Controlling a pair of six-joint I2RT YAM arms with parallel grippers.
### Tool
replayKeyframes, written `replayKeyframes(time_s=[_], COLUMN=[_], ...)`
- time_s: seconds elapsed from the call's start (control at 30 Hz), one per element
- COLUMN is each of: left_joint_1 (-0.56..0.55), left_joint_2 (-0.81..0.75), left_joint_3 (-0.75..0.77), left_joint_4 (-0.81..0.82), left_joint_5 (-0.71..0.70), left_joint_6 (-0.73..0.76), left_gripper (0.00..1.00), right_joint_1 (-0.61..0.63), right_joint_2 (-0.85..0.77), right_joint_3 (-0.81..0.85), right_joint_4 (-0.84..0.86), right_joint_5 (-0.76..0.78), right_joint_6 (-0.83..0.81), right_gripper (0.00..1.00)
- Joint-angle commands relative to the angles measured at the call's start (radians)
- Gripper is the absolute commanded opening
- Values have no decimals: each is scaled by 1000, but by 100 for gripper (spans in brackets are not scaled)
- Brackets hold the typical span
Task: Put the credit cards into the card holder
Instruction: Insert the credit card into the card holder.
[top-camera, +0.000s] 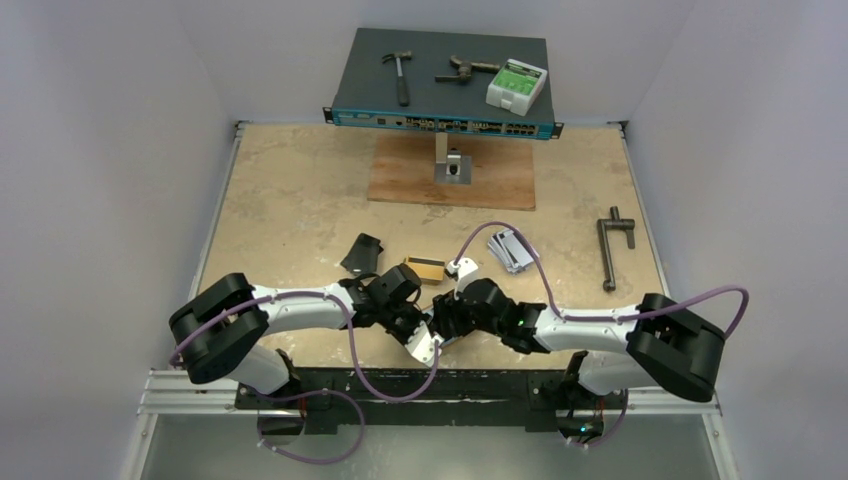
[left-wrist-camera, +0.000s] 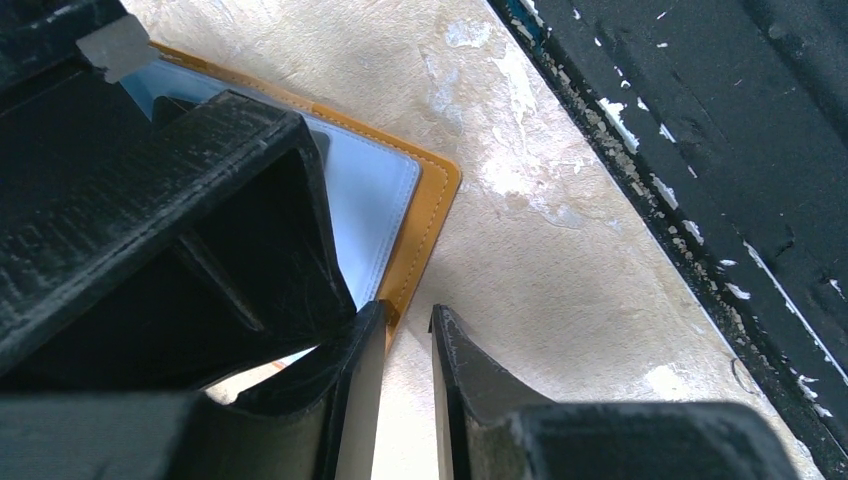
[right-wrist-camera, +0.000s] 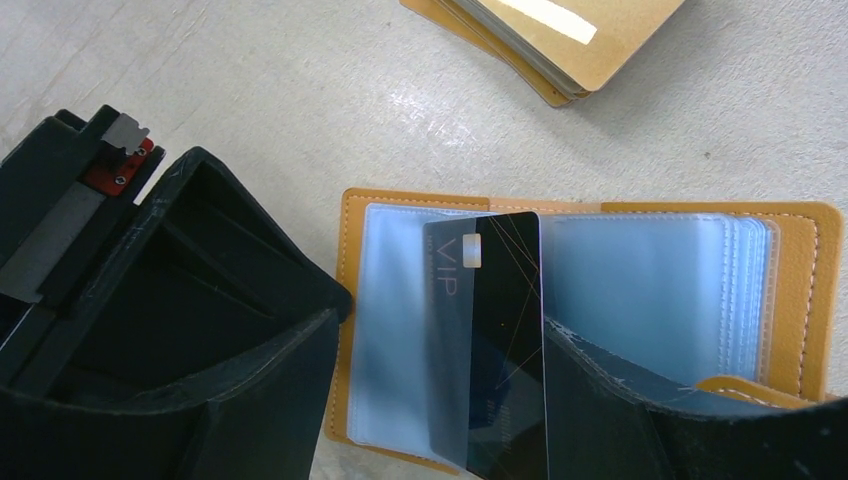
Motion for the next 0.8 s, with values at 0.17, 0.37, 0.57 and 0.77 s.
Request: replayKeyframes(time_s=[0.17,0.37,0.57,0.77], left_joint_1=[-6,-12,-19,-32], left_joint_2=[0,25,48,57], left_joint_3=[28,60,83,89], left_joint_4=[-98,-250,-285,-263], left_joint_5=[46,71,72,64], left_joint_6=[52,154,169,141], left_gripper=[20,19,19,18], right_joint_1=[12,-15,-43,-43], right_joint_2=[-72,-160,-219,-194], right_joint_3=[2,-35,-53,-22], right_joint_4=[-4,26,-29,-78], right_joint_5=[-67,-88,-48,-58], right_joint_6=[27,74,79,39], right_gripper=[68,68,67,63])
